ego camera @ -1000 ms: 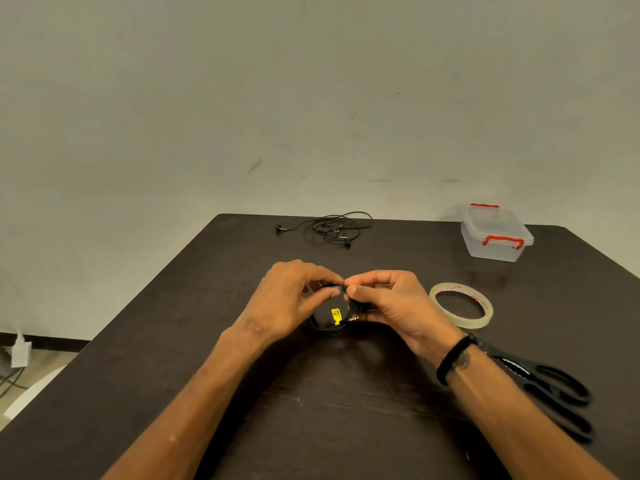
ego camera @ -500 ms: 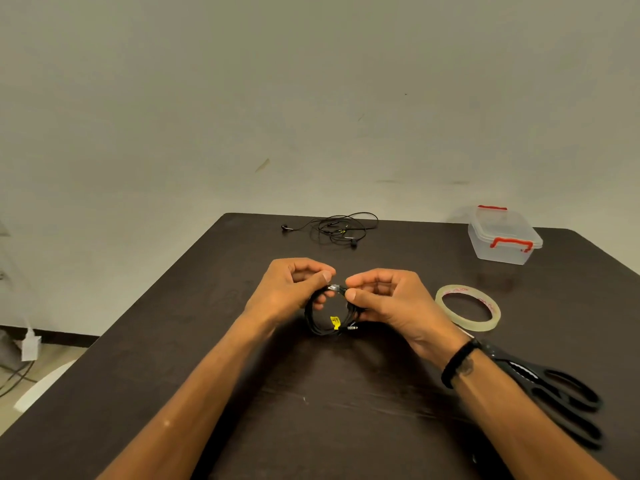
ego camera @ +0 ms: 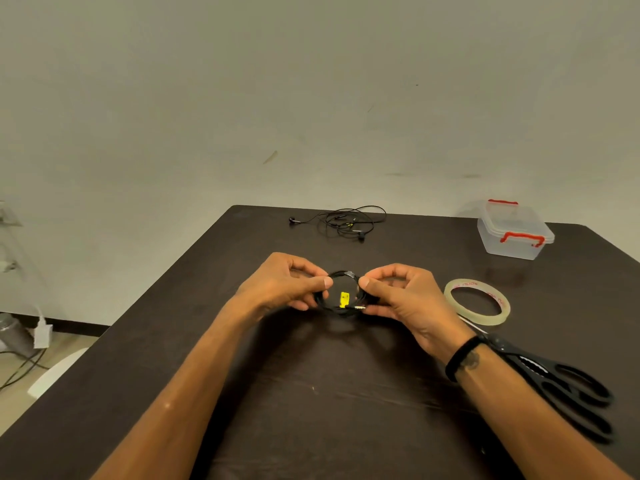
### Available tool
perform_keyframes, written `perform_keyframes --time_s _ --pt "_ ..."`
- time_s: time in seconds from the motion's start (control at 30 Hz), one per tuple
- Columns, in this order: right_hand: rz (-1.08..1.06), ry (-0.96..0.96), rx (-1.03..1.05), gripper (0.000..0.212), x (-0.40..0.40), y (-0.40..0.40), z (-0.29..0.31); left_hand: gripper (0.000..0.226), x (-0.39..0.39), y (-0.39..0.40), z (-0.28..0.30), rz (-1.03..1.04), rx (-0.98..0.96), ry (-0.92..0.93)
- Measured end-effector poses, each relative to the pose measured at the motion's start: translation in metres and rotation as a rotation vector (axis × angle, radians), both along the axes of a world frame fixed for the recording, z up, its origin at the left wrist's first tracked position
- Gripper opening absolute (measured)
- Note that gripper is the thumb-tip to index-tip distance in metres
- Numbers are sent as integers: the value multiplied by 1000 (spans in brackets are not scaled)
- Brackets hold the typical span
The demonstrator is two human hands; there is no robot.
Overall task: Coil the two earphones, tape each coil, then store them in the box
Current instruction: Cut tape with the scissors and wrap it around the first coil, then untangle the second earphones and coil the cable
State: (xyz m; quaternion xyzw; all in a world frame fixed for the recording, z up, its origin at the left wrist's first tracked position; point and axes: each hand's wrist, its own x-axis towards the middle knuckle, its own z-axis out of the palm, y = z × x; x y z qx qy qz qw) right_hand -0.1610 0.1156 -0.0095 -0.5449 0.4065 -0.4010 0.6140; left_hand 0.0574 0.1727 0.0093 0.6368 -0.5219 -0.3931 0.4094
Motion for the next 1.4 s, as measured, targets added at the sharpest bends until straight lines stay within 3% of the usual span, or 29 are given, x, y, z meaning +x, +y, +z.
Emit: perform_keyframes --time_s 0.27,0.43,0.53,0.6,0.73,0.87,1.0,1.17,1.4 --pt "336 130 -41 15 18 27 -4 4 46 -1 -7 40 70 -317" --pt "247 258 -208 5 22 24 -5 3 63 4 -2 80 102 -549" --pt "10 575 -513 3 9 9 -6 4 62 5 -2 101 110 -567" --pt "-96 842 -703 13 -3 0 1 6 61 5 -1 101 105 -530" --pt "-201 1222 -642 47 -33 0 20 13 41 0 1 233 -147 -544" --pt "-323 1317 -482 64 -85 15 23 9 -2 -4 1 357 -550 -540" --pt "-278 1241 -377 62 -123 30 18 6 -54 -3 -19 151 -767 -623" --pt "-225 1277 -478 63 -132 32 13 15 -111 9 -49 -204 -600 -607" --pt "-255 1353 -448 71 -138 25 13 22 -116 5 -52 -141 -545 -726"
